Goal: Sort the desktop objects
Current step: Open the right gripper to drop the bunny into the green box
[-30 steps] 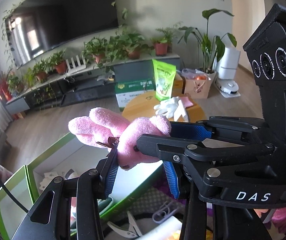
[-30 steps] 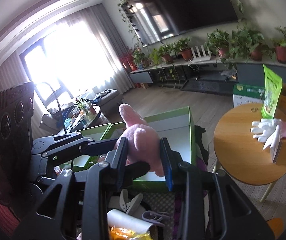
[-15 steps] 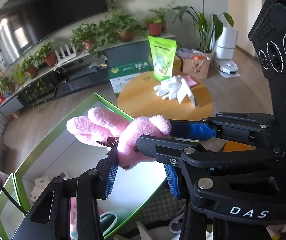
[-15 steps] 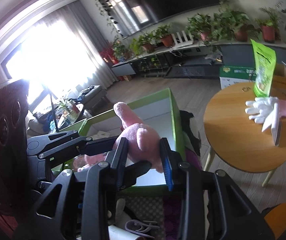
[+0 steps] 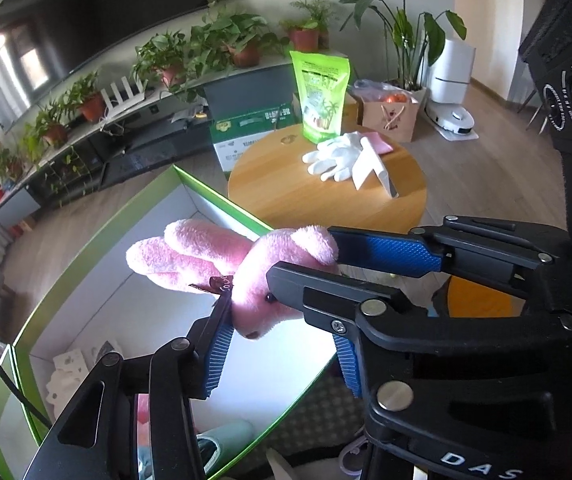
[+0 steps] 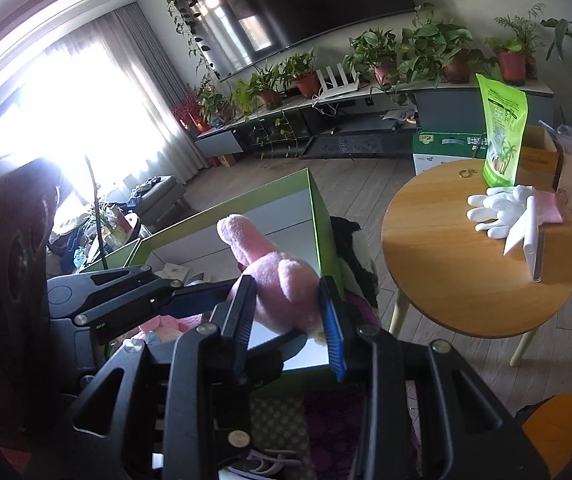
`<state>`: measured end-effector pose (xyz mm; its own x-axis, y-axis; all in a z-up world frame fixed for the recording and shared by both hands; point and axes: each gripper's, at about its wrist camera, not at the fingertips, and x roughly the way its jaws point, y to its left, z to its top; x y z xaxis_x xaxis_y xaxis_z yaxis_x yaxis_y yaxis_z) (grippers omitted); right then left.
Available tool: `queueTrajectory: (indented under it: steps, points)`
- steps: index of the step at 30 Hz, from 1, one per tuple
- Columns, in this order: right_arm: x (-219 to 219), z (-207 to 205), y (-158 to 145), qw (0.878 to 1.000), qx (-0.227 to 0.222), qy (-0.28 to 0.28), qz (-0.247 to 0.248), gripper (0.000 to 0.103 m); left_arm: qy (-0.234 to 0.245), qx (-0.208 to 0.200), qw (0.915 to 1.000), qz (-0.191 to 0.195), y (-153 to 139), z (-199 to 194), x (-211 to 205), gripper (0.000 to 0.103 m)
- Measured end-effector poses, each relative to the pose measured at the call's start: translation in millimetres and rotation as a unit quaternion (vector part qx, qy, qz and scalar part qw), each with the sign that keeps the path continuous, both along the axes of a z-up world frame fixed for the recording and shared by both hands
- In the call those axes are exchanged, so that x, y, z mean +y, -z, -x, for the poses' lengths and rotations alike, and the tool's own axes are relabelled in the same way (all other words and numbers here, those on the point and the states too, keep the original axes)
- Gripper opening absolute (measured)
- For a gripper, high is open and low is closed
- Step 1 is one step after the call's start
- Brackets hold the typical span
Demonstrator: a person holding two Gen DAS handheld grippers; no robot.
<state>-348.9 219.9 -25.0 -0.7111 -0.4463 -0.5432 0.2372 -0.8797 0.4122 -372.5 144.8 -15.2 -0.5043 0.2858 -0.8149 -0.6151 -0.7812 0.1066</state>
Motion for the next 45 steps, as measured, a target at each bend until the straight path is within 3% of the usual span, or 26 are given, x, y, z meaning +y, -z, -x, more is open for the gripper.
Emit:
queueTrajectory:
  steps: [10, 20, 29, 39, 43, 45]
  points:
    - [-0.1, 0.8, -1.2, 1.000, 0.002, -0.004, 0.006, 0.034, -0.009, 0.002, 0.9999, -0.006, -4.6, 0.6, -6.0, 0.059]
    - [-3.9, -3.4, -9.9, 1.000, 0.010, -0.012, 0.004, 0.033, -0.031, 0.005, 0.9994, -0.012, -12.1, 0.0, -11.1, 0.059]
    - [-10.5, -23.6, -36.6, 0.999, 0.029, -0.030, -0.016, 0.034, -0.046, 0.024, 0.9986, 0.012, -33.7, -18.0, -10.9, 0.059]
    - [-13.5, -64.6, -78.5, 0.996, 0.069, -0.041, -0.033, 0.038, -0.056, 0.055, 0.9969, 0.006, -74.6, -58.2, -19.5, 0.059]
    - [-14.6, -84.9, -92.1, 0.995, 0.082, -0.048, -0.039, 0.038, -0.062, 0.077, 0.9951, -0.001, -89.6, -84.4, -23.4, 0.074]
    - [-15.5, -95.1, -98.6, 0.994, 0.087, -0.052, -0.042, 0.040, -0.061, 0.091, 0.9940, -0.003, -95.5, -95.9, -24.5, 0.075]
